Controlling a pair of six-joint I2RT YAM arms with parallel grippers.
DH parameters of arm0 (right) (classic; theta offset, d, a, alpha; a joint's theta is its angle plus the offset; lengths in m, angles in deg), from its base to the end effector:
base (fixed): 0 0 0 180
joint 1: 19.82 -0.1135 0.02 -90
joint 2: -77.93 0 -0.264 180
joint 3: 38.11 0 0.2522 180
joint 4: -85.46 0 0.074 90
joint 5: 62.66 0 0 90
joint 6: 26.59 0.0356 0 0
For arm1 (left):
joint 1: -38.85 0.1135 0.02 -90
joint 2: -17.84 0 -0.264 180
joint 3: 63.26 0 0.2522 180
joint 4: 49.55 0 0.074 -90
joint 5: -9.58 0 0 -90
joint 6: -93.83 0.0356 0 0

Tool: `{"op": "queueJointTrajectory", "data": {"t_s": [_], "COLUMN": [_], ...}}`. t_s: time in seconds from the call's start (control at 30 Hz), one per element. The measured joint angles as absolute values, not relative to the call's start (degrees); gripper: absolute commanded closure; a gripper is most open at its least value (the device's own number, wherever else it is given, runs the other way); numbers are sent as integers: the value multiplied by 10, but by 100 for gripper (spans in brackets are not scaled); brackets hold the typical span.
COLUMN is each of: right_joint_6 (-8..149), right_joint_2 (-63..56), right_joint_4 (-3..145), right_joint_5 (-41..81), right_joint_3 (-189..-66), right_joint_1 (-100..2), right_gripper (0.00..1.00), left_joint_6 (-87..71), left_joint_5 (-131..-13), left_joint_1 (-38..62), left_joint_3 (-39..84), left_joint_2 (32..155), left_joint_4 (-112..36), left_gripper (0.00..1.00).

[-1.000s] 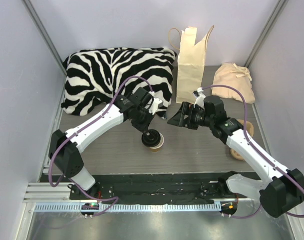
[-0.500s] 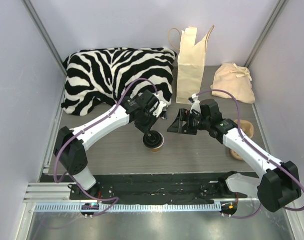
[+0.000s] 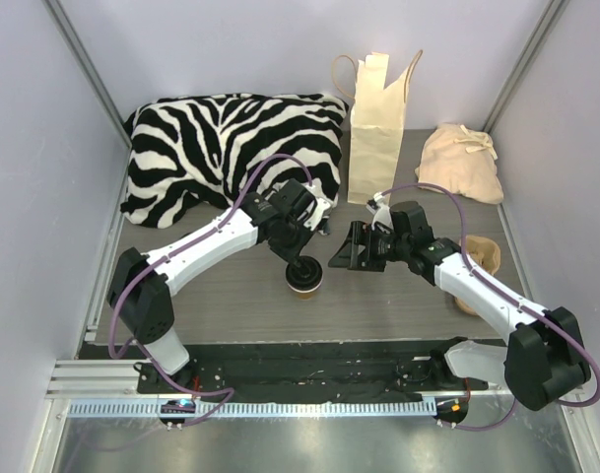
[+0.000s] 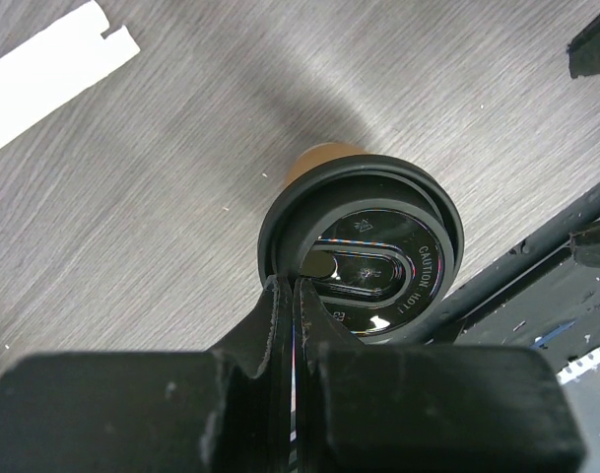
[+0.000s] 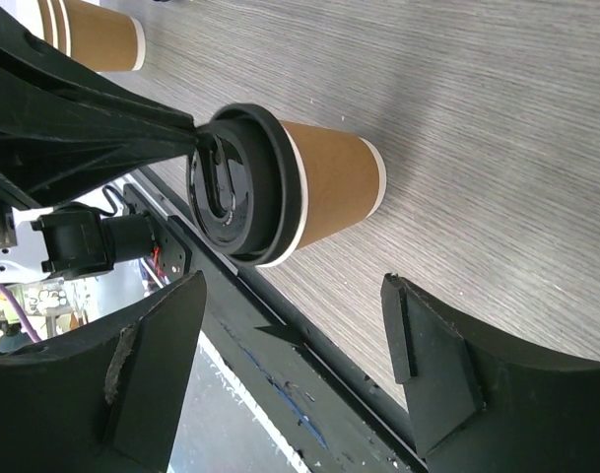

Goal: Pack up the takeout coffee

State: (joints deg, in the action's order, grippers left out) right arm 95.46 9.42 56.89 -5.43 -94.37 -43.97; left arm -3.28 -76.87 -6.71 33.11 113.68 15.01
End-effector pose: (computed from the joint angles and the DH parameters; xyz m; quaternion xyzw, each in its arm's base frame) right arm 0.2188 0.1192 0.2377 -0.0570 0.8784 0.4143 0.2313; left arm 0.2414 -0.2493 0.2800 0.3273 0.9174 -0.1267 0.1879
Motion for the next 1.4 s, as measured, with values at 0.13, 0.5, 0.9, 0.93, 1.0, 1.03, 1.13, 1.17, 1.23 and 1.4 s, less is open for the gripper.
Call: {"op": "queueJointTrajectory", "data": {"t_s": [0.13,0.5,0.9,0.93,1.0,1.03,1.13,1.17,1.23,1.4], "right_joint_6": [955,955,954,954,953,952,948,947,941,936], "right_joint_2": [94,93,88,88,87,85,77,72,50,7], "right_joint_4": [575,581,586,586,586,586,586,586,588,588], "right_joint_5": [-57,-59,-58,-57,-56,-54,-51,-50,-49,-52], "right_joint_3": [-944,-943,-943,-943,-943,-943,-943,-943,-944,-947], "right_joint_1": [-440,-440,-440,-440,-440,-440,-437,-436,-430,-422], "right_gripper": [20,20,21,22,23,23,25,26,28,28], "left_joint_6": [-32,-32,-33,-33,-34,-35,-35,-35,-35,-38], "left_joint_5": [-769,-773,-786,-789,-796,-799,-810,-815,-825,-830], "left_joint_1": [-69,-75,-77,-77,-77,-77,-77,-77,-77,-77], "left_joint_3": [330,330,318,319,323,327,337,341,348,349], "left_joint_2": [1137,1137,1139,1140,1145,1148,1161,1165,1174,1185], "left_joint_4": [152,160,136,134,129,126,115,111,103,96], "left_gripper": [100,100,100,100,100,100,100,100,100,100]}}
